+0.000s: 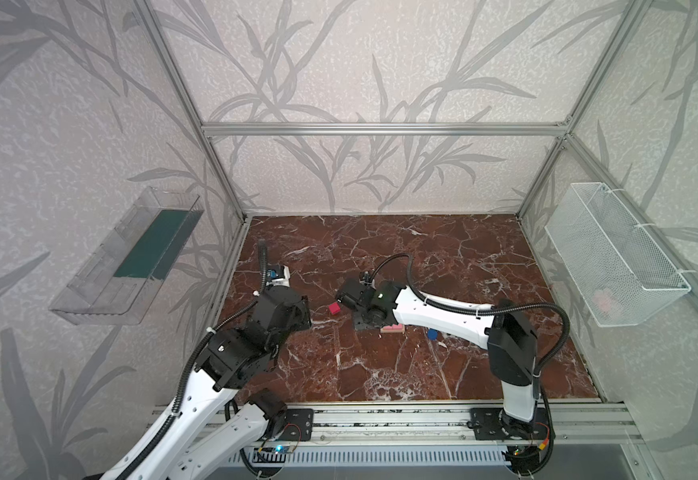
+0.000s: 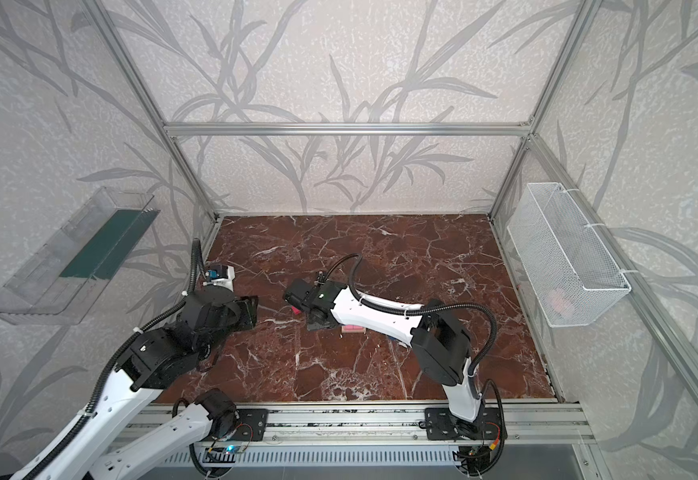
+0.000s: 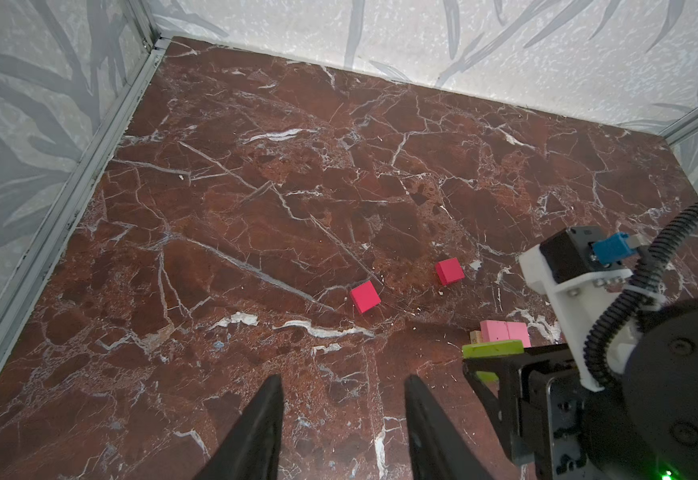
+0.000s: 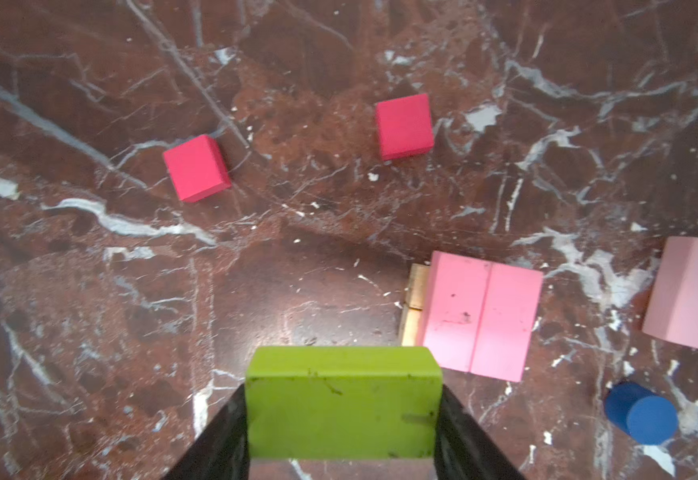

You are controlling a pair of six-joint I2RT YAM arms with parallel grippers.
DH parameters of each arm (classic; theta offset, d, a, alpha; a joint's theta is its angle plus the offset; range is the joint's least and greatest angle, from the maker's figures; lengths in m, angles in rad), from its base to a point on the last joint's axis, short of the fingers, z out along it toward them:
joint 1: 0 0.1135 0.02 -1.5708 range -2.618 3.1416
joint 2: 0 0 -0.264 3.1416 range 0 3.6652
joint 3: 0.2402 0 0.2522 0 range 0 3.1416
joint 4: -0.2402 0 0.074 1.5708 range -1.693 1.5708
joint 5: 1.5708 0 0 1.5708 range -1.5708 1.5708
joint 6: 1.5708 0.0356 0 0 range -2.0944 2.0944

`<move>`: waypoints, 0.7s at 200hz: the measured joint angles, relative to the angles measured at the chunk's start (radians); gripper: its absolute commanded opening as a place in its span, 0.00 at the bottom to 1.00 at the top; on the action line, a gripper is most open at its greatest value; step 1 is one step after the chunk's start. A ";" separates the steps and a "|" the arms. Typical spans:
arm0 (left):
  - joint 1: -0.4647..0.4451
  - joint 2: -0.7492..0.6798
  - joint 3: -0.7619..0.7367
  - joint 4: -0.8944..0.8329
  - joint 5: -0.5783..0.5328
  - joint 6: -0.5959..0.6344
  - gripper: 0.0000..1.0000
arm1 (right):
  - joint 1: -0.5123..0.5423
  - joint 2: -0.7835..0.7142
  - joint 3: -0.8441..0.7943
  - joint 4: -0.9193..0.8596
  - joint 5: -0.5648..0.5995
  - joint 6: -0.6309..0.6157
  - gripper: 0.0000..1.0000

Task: Build the wood block tower
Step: 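Carry the lime-green block over the two pink blocks with the right gripper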

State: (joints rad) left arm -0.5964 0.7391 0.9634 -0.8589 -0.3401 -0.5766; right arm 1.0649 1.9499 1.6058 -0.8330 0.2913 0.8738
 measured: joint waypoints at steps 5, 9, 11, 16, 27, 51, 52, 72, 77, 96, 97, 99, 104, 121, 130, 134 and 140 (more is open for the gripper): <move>0.002 0.002 0.000 0.000 0.001 0.000 0.47 | -0.005 -0.003 -0.007 -0.002 0.006 0.002 0.56; 0.002 0.005 0.000 0.000 0.002 0.000 0.47 | -0.008 -0.004 -0.011 -0.002 0.010 0.004 0.56; 0.002 0.005 0.000 0.000 0.002 0.000 0.47 | -0.010 -0.004 -0.014 -0.003 0.012 0.005 0.56; 0.003 0.008 0.000 0.000 0.002 0.000 0.47 | -0.013 -0.006 -0.019 -0.002 0.017 0.008 0.56; 0.005 0.010 -0.003 0.002 0.002 0.000 0.47 | -0.021 -0.007 -0.031 -0.003 0.024 0.013 0.56; 0.010 0.017 -0.004 0.004 0.005 0.001 0.47 | -0.030 -0.008 -0.058 -0.003 0.033 0.021 0.56; 0.010 0.018 -0.004 0.004 0.005 0.001 0.47 | -0.030 -0.008 -0.060 -0.003 0.033 0.023 0.56; 0.015 0.026 -0.005 0.007 0.010 0.001 0.47 | -0.045 -0.008 -0.076 -0.002 0.040 0.031 0.56; 0.016 0.029 -0.005 0.007 0.011 0.001 0.47 | -0.050 -0.008 -0.078 -0.003 0.041 0.034 0.56; 0.023 0.039 -0.005 0.007 0.020 0.001 0.47 | -0.071 -0.008 -0.089 0.002 0.041 0.039 0.56; 0.023 0.040 -0.005 0.007 0.020 0.001 0.47 | -0.072 -0.008 -0.089 0.002 0.041 0.039 0.56; 0.023 0.041 -0.005 0.007 0.021 0.001 0.47 | -0.074 -0.008 -0.091 0.003 0.041 0.039 0.56; 0.024 0.043 -0.005 0.007 0.022 0.001 0.47 | -0.078 -0.008 -0.095 0.006 0.041 0.040 0.56; 0.028 0.047 -0.006 0.007 0.027 0.001 0.47 | -0.092 -0.008 -0.116 0.017 0.040 0.043 0.55; 0.030 0.047 -0.006 0.007 0.028 0.001 0.47 | -0.098 -0.008 -0.127 0.021 0.040 0.044 0.55; 0.030 0.047 -0.007 0.008 0.028 0.001 0.47 | -0.100 -0.008 -0.131 0.021 0.040 0.046 0.55; 0.031 0.047 -0.009 0.008 0.028 0.001 0.47 | -0.102 -0.008 -0.136 0.022 0.040 0.046 0.55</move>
State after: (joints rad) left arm -0.5659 0.7860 0.9546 -0.8505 -0.3119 -0.5758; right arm 0.9630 1.9423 1.4696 -0.8112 0.3313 0.9199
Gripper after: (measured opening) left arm 0.466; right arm 0.620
